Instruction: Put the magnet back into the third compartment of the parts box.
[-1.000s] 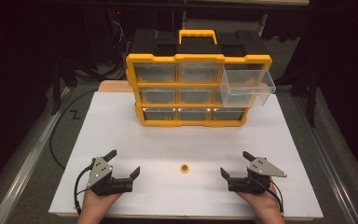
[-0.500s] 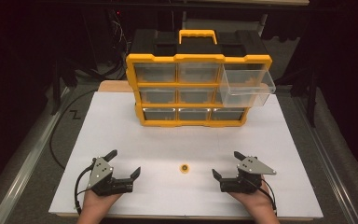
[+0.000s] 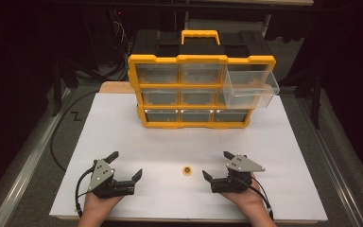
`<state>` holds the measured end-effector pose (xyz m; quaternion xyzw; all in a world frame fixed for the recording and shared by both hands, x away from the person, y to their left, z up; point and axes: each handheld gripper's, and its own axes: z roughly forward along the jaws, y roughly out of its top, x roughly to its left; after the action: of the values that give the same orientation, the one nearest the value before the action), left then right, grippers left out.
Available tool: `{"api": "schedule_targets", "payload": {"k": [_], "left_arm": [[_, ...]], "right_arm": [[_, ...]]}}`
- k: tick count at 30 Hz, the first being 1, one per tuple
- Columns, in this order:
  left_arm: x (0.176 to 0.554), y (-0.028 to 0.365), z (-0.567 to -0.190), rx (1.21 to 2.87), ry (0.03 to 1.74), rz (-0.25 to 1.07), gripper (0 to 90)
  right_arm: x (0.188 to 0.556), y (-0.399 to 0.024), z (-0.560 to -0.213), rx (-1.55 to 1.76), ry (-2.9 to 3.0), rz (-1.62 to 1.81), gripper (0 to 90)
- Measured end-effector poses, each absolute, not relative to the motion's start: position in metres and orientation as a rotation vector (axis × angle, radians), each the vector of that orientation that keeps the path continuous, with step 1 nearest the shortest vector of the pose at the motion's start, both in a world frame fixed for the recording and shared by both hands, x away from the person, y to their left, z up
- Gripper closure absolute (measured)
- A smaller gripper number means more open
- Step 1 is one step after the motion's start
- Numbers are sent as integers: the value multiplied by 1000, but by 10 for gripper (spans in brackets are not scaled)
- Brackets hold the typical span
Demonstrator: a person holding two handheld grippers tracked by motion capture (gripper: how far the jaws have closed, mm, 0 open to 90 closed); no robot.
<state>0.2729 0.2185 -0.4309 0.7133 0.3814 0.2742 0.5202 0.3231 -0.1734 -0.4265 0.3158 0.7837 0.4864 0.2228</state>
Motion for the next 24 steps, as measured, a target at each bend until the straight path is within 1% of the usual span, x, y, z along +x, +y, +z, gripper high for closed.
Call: {"api": "schedule_targets", "payload": {"k": [10,24], "left_arm": [[273,218,-431,1710,909,652,0],[271,219,-431,1703,915,653,0]], "right_arm": [[329,-148,-425,835,2195,1377,11],[341,-125,-423,807,2232,1386,11]]}}
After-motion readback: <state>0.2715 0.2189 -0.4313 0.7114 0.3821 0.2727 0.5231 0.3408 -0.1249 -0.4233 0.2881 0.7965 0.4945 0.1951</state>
